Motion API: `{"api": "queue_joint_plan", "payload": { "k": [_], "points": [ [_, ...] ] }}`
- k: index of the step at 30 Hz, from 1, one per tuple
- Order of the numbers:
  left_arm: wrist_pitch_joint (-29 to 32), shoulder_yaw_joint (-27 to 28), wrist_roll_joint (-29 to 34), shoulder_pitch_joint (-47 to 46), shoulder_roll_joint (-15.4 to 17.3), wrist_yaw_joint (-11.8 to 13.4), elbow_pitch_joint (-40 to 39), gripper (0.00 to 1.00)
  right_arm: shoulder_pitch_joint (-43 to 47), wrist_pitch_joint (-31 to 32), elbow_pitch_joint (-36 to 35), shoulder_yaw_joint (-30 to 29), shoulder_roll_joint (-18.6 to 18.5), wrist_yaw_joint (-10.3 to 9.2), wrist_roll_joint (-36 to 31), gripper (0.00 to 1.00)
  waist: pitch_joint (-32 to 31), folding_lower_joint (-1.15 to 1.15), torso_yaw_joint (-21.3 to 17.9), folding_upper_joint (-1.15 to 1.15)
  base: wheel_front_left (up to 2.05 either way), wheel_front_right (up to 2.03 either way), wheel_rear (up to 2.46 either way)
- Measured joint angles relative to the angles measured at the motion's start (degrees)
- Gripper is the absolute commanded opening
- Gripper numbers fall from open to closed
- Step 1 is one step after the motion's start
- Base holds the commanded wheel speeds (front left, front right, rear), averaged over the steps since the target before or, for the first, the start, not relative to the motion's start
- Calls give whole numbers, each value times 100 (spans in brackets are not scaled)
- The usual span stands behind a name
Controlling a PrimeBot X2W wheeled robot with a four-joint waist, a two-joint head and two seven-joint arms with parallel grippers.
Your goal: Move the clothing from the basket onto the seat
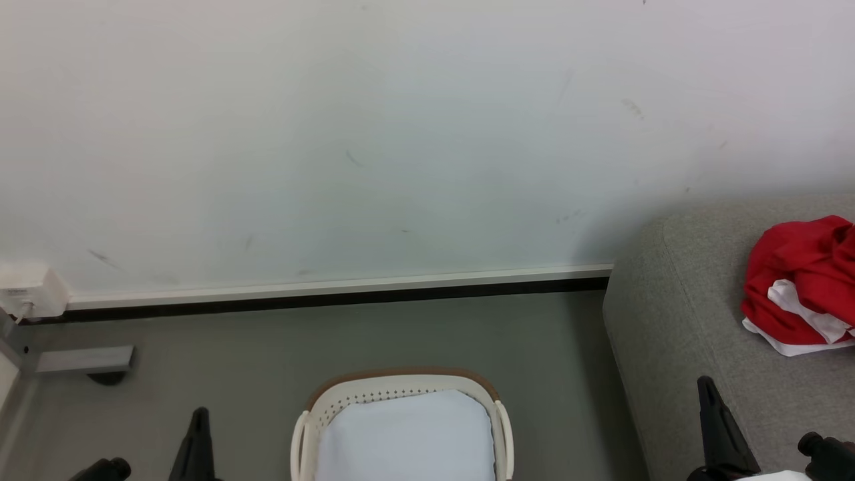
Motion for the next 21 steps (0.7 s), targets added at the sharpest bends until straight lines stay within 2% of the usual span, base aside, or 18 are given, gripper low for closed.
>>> {"api": "queue_joint_plan", "payload": {
  "k": [21],
  "points": [
    [442,-12,-1769,-110,7,-23,-122,0,-118,423,35,-277,-8,0,1561,0,42,0,29,0,0,0,0]
  ]
}}
